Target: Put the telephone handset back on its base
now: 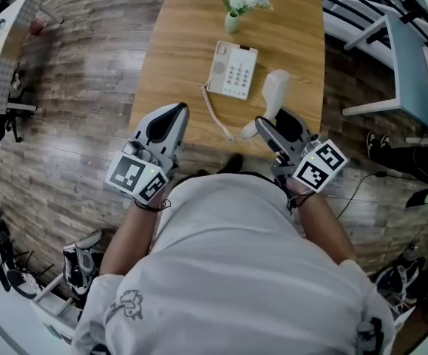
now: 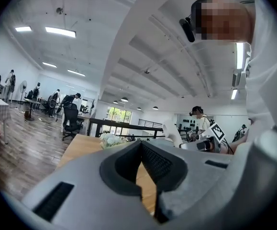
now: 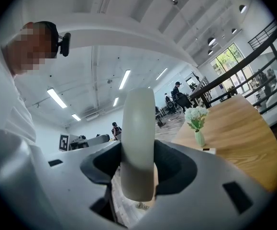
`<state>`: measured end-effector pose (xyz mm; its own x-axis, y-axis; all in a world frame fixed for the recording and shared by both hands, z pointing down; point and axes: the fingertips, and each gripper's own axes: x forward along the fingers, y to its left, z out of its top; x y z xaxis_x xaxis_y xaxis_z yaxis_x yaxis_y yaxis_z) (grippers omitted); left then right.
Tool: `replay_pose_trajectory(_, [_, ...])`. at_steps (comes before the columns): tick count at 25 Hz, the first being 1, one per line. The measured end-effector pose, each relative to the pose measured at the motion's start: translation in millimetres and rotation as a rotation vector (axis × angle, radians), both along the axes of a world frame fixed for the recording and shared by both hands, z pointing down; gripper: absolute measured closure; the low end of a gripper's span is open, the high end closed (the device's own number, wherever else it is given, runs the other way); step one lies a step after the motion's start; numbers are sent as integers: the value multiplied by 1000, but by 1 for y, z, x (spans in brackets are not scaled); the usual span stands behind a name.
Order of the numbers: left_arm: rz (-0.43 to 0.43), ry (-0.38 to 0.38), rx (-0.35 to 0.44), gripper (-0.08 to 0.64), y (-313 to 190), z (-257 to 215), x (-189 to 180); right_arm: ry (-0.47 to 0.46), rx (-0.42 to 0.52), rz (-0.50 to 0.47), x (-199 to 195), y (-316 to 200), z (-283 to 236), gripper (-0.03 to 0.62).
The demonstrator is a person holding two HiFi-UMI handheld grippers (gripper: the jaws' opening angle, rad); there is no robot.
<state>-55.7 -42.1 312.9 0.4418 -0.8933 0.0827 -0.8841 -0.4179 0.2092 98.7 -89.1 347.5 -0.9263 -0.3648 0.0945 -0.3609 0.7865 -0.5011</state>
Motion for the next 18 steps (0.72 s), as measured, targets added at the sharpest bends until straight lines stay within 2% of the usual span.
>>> replay_pose_trajectory(9, [28,-26,-27,555,-45,2,27,-1,-31,11,17,-34,9,371])
replay_pose_trajectory(18, [91,-37,-39,555,-82,16,17,18,-46,71,-1,-58,24,371])
